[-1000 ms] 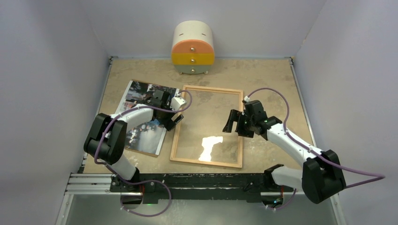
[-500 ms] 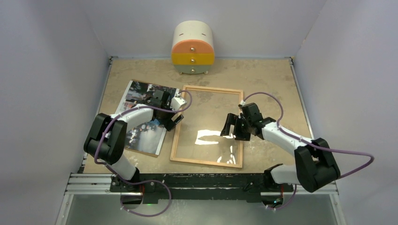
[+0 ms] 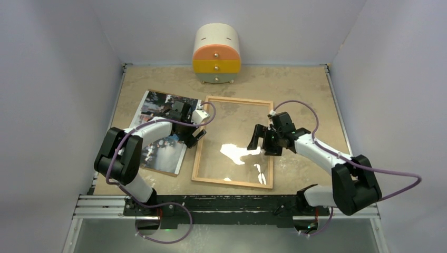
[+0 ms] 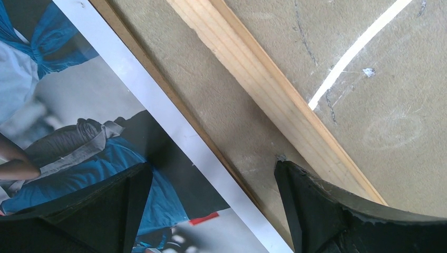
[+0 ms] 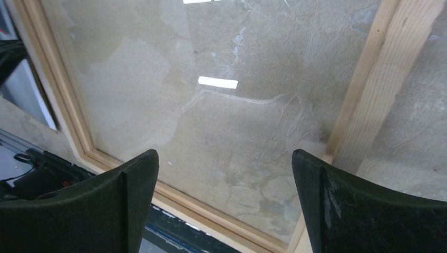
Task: Put the photo into the frame
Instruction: Adjust the photo frame item on the photo frame, then pick up the photo frame from the center of the board.
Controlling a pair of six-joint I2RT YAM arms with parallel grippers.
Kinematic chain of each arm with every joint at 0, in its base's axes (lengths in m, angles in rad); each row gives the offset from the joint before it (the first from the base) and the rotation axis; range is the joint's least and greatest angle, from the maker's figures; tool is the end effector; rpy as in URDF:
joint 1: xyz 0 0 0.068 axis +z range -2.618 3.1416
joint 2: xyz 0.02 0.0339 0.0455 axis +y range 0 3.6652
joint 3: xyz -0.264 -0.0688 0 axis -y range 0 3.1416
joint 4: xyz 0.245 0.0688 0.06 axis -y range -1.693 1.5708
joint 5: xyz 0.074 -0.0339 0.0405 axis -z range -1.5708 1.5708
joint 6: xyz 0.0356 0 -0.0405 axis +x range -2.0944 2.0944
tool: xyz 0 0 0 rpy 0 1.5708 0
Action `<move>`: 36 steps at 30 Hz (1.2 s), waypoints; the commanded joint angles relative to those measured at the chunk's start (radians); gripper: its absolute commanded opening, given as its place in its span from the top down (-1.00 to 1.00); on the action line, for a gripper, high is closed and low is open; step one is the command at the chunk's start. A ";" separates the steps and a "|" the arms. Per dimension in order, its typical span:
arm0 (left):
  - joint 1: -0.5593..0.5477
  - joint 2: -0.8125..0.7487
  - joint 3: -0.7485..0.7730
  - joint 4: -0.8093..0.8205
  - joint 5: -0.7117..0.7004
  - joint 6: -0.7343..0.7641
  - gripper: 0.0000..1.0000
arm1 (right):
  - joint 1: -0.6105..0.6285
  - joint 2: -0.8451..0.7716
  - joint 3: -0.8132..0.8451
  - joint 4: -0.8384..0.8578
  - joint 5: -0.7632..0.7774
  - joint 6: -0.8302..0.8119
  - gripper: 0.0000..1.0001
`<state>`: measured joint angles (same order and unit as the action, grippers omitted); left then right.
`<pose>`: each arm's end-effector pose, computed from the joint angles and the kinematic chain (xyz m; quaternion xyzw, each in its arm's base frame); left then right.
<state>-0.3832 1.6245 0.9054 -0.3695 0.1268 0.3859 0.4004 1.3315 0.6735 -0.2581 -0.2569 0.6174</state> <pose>0.2846 -0.1196 0.1640 0.3776 0.8927 -0.0612 0.2384 0.2304 0.1073 0.1816 0.0607 0.9380 0.2613 0.2194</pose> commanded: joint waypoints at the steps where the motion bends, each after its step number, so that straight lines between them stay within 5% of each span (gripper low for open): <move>1: -0.005 -0.025 0.026 -0.033 0.022 0.017 -0.88 | -0.028 -0.090 0.081 -0.097 -0.012 -0.005 -0.97; 7: -0.005 -0.036 0.004 -0.030 0.017 0.028 -0.88 | -0.136 -0.189 0.023 -0.139 0.005 -0.006 -0.98; 25: -0.037 -0.024 -0.048 0.006 0.054 0.008 -0.87 | -0.140 -0.103 -0.129 -0.002 -0.028 -0.018 -0.98; 36: -0.092 0.053 -0.051 0.037 0.074 -0.013 -0.87 | -0.140 -0.218 -0.170 0.246 -0.382 0.191 -0.96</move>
<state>-0.4175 1.6100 0.8787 -0.3611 0.1440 0.3859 0.2367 1.1824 0.5117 -0.2157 -0.3557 0.6518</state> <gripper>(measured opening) 0.937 0.988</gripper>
